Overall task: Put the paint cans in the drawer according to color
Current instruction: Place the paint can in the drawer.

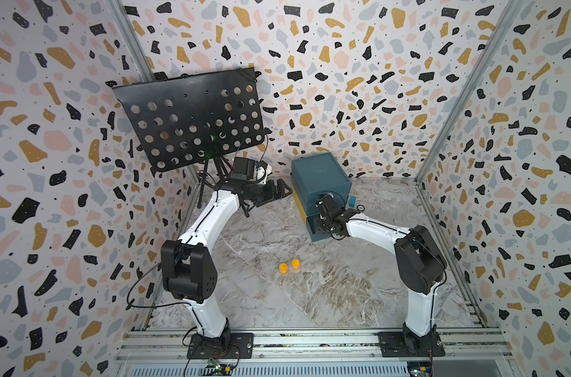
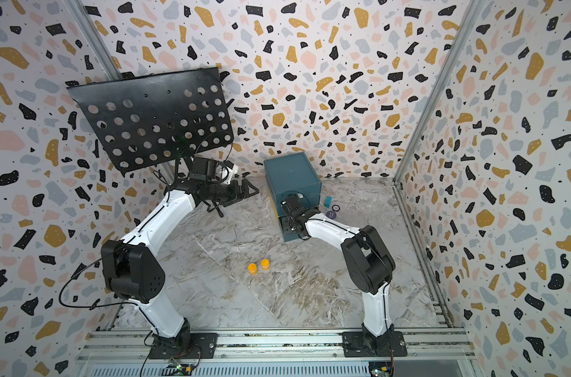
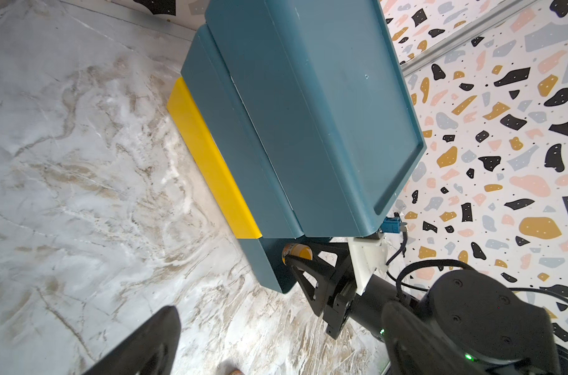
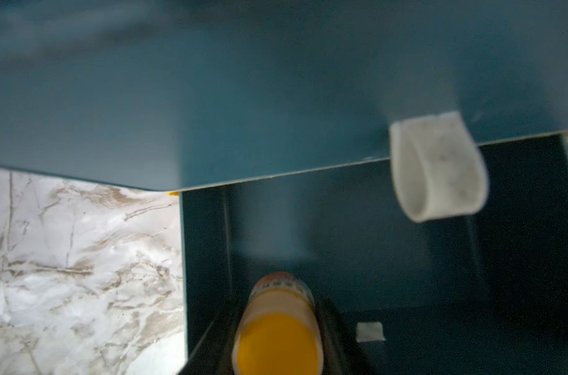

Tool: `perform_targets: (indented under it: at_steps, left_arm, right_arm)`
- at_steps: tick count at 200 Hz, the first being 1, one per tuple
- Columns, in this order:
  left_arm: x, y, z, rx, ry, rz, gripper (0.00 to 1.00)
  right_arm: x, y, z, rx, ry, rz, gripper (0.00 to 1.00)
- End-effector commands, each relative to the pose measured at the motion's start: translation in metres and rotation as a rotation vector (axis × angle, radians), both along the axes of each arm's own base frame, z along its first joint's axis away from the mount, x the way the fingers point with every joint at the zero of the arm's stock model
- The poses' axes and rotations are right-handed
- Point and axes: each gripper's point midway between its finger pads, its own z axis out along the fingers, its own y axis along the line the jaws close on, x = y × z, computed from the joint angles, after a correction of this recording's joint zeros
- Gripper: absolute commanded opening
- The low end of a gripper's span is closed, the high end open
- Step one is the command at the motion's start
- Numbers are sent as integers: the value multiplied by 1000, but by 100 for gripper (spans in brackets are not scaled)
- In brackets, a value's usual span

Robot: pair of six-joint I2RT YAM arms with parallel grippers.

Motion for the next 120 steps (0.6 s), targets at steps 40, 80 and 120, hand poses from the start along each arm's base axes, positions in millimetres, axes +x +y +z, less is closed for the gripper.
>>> perform_targets:
  at_steps: [40,80,120]
  left_arm:
    - [1,2,15,-35,-46,2,100]
    - [0,3,18,-33,-50,4,100]
    - [-8,9,15,1,-50,11,100]
  right_arm:
    - [0,6,45,84,-76,13,63]
    - [-29,8,106,149,-165,105,64]
    - [-80,23,116,200,-131,221,64]
